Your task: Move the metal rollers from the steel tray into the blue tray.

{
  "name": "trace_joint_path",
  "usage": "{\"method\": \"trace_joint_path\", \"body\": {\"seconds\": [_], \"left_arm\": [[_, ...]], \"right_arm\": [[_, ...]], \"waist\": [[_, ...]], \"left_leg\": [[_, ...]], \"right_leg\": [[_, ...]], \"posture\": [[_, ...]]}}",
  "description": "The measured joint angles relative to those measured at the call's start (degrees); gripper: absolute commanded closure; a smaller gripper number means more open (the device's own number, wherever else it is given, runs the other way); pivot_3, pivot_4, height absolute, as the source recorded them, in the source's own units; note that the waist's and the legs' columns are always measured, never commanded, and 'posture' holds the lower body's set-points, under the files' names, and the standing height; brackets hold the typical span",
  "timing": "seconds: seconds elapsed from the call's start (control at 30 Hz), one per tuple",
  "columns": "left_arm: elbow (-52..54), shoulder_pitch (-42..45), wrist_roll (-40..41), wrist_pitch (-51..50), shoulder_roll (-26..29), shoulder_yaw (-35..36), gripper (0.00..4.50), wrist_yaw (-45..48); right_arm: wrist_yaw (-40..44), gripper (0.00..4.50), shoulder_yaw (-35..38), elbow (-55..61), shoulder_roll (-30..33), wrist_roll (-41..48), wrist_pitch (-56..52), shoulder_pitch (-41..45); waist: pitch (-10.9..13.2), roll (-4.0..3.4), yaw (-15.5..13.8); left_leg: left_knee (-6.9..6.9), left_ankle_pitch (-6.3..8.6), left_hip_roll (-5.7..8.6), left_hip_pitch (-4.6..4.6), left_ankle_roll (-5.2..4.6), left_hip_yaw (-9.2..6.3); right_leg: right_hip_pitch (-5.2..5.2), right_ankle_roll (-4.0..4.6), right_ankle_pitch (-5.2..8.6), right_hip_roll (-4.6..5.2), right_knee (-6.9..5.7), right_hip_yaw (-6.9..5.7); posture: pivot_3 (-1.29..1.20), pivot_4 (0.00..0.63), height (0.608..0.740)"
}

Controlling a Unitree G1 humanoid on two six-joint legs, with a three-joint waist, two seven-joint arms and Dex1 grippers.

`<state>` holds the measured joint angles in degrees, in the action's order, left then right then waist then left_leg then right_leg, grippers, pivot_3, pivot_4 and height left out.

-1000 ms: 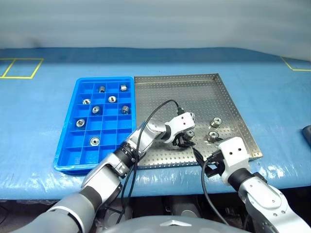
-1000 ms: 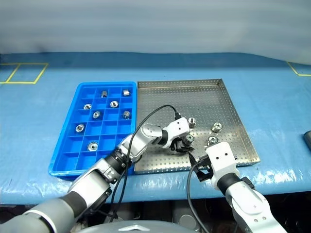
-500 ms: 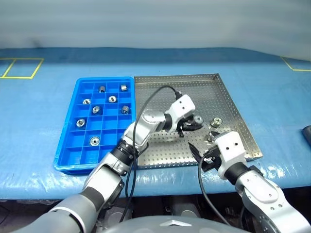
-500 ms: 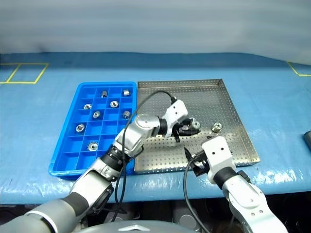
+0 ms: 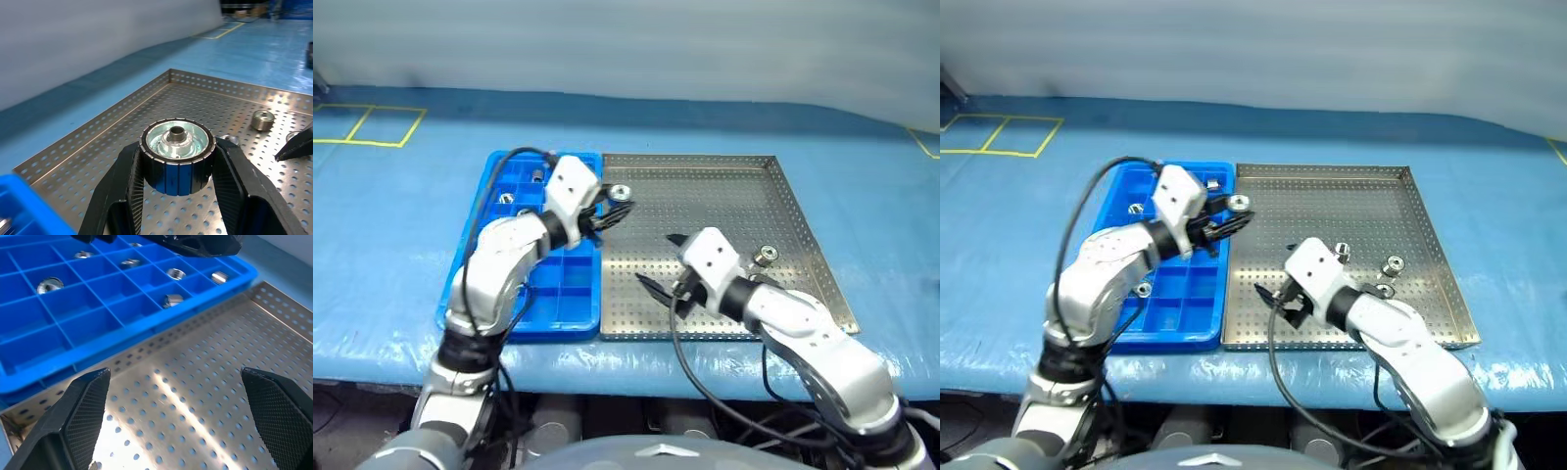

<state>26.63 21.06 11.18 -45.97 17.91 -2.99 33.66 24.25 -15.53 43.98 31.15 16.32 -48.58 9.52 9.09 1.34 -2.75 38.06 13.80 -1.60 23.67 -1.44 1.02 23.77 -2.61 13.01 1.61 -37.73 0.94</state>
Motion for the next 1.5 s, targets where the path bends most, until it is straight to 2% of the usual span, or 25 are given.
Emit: {"method": "trace_joint_path", "body": {"seconds": [0.27, 0.53, 0.8, 0.93, 1.23, 1.3, 1.5], "left_arm": [[15.5, -17.8, 0.3, -9.7, 2.0, 9.2, 2.82, -9.7], [18.9, -26.9, 0.0, -10.3, 2.7, 11.6, 2.82, -14.5], [18.7, -28.6, -0.1, -10.1, 2.7, 11.6, 2.82, -17.8], [18.5, -28.0, 0.2, -9.9, 3.1, 11.4, 2.82, -17.8], [15.1, -23.3, 0.9, -9.6, 3.0, 9.3, 2.82, -17.3], [14.7, -22.2, 1.2, -9.6, 3.0, 8.5, 2.82, -17.1], [13.8, -21.7, 1.3, -9.8, 3.9, 6.9, 2.82, -16.1]], "right_arm": [[7.7, 0.00, -8.6, -10.5, -4.0, -0.6, 6.3, 9.4], [12.6, 0.00, -11.7, -15.0, -5.8, -2.1, 9.8, 12.6], [13.5, 0.00, -12.2, -15.8, -6.4, -2.5, 10.6, 12.7], [13.3, 0.00, -12.2, -15.7, -6.4, -2.5, 10.4, 11.9], [12.0, 0.00, -11.4, -13.7, -6.0, -2.5, 8.6, 9.7], [11.6, 0.00, -11.3, -13.2, -6.0, -2.5, 8.2, 9.3], [10.4, 0.00, -11.0, -11.4, -6.0, -2.5, 7.7, 7.9]], "waist": [[0.1, 0.06, -5.0], [0.1, 0.03, -10.1], [0.1, 0.01, -16.4], [0.1, 0.00, -18.6], [0.0, 0.04, -20.9], [0.0, 0.04, -20.9], [0.0, 0.04, -20.7]], "left_leg": [[0.01, -0.01, 0.01, 0.04, 0.02, -0.23], [0.02, -0.05, -0.02, 0.03, 0.09, -0.36], [-0.03, -0.02, -0.03, 0.13, 0.14, -0.31], [-0.04, 0.01, -0.04, 0.12, 0.20, -0.20], [-0.01, 0.07, 0.02, 0.48, 0.29, 0.21], [0.08, 0.06, 0.01, 0.78, 0.29, 0.18], [0.11, 0.06, 0.01, 0.86, 0.30, 0.16]], "right_leg": [[-0.05, 0.19, 0.01, 0.06, 0.01, -0.23], [-0.07, 0.40, 0.29, 0.06, -0.02, -0.40], [0.09, 0.43, 0.33, 0.04, 0.00, -0.44], [0.38, 0.44, 0.34, 0.04, 0.00, -0.44], [0.69, 0.44, 0.26, -0.11, -0.05, -0.45], [0.82, 0.36, 0.01, -0.16, -0.08, -0.46], [0.84, 0.24, 0.08, -0.17, -0.03, -0.52]], "posture": [[0.46, 0.150, 0.740], [0.51, 0.150, 0.740], [0.49, 0.150, 0.740], [0.46, 0.150, 0.740], [0.42, 0.150, 0.740], [0.41, 0.150, 0.740], [0.39, 0.150, 0.740]]}}
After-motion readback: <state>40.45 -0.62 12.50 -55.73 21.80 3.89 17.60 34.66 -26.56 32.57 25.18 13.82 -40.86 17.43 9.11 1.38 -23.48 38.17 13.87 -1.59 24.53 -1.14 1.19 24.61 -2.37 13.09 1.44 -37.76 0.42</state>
